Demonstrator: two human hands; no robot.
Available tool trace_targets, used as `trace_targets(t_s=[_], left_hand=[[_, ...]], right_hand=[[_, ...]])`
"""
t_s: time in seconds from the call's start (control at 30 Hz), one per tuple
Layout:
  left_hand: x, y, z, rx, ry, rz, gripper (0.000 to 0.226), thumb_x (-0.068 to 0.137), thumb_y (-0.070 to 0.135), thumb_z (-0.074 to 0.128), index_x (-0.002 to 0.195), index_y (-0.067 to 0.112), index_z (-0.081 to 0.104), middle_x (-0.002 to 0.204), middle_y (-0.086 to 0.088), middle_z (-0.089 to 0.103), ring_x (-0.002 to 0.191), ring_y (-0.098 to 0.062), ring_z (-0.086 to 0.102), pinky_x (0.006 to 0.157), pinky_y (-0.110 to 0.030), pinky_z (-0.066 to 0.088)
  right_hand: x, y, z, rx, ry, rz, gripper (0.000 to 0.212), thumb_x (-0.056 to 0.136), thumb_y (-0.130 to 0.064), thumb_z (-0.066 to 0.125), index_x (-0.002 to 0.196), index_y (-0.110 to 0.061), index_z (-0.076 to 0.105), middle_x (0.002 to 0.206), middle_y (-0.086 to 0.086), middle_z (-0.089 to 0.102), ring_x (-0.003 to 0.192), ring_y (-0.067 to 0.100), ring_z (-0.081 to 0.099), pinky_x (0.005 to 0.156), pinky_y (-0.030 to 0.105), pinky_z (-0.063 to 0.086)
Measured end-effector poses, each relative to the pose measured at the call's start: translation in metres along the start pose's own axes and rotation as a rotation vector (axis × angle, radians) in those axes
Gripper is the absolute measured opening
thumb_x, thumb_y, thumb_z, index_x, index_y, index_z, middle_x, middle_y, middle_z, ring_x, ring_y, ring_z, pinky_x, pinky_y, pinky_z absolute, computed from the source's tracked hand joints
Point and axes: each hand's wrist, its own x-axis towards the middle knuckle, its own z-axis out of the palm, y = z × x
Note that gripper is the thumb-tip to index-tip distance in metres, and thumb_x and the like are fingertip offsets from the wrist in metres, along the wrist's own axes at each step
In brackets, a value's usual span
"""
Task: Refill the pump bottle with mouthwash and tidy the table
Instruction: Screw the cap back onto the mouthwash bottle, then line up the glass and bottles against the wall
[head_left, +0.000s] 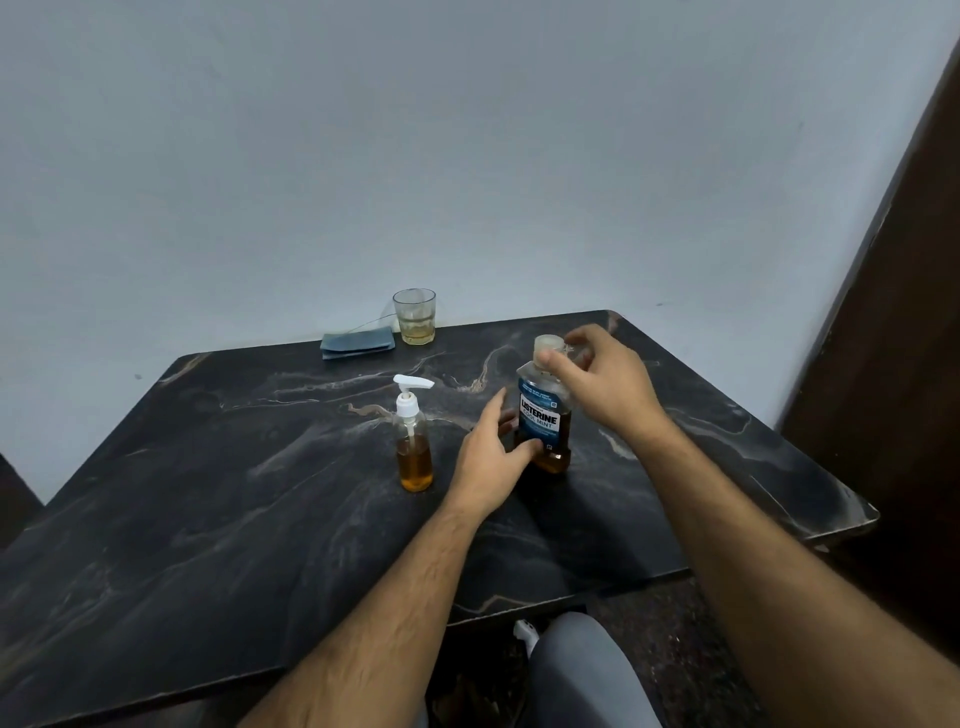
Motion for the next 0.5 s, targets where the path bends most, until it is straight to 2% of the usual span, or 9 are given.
trace_targets(t_s=[0.13,0.2,0.27,0.33,0.43,0.5], left_hand=[[-0.011,-0.001,-0.002,0.007,0.008,0.037,0.068,0.09,0.016,0.069,0.15,0.023,0.036,0.147,0.0,0.051,0.133,-0.011,0.049,0.111,-0.032,0.04],[-0.021,-0.001,-0.002,0.03,0.063,0.063,0.057,0.091,0.017,0.068,0.143,0.022,0.047,0.138,0.002,0.059,0.123,-0.007,0.056,0.102,-0.025,0.046],[-0.032,-0.004,-0.003,0.054,0.167,0.081,0.04,0.091,0.022,0.067,0.131,0.022,0.059,0.12,0.007,0.068,0.106,-0.001,0.063,0.092,-0.021,0.052],[-0.041,-0.01,-0.008,0.041,0.267,0.096,0.025,0.091,0.025,0.067,0.116,0.023,0.068,0.101,0.009,0.072,0.093,-0.002,0.068,0.085,-0.027,0.058],[-0.052,-0.02,-0.019,0.024,0.364,0.083,0.005,0.09,0.028,0.068,0.094,0.031,0.069,0.083,0.011,0.072,0.078,-0.005,0.071,0.074,-0.033,0.061],[-0.057,-0.027,-0.03,0.037,0.43,0.06,0.007,0.088,0.03,0.069,0.083,0.033,0.068,0.075,0.012,0.071,0.069,-0.006,0.07,0.07,-0.036,0.06]], right_hand=[[-0.021,0.019,0.013,0.279,0.025,0.156,0.057,0.087,-0.065,0.054,0.118,-0.017,0.061,0.106,0.0,0.069,0.097,0.012,0.065,0.072,0.026,0.05],[-0.035,0.023,0.021,0.324,0.128,0.171,0.05,0.089,-0.06,0.056,0.116,-0.018,0.061,0.103,-0.004,0.067,0.095,0.007,0.063,0.079,0.03,0.053],[-0.049,0.025,0.028,0.331,0.301,0.148,0.039,0.088,-0.056,0.06,0.107,-0.022,0.061,0.098,-0.007,0.065,0.089,0.005,0.062,0.08,0.035,0.056],[-0.062,0.023,0.034,0.328,0.419,0.11,0.025,0.087,-0.047,0.064,0.099,-0.025,0.059,0.095,-0.005,0.063,0.086,0.009,0.062,0.077,0.037,0.055],[-0.076,0.017,0.04,0.333,0.473,0.045,0.013,0.087,-0.029,0.067,0.092,-0.021,0.058,0.087,-0.002,0.061,0.078,0.014,0.059,0.071,0.039,0.053],[-0.082,0.012,0.045,0.333,0.46,-0.008,0.01,0.087,-0.02,0.068,0.086,-0.019,0.058,0.082,-0.001,0.06,0.073,0.015,0.058,0.067,0.039,0.052]])
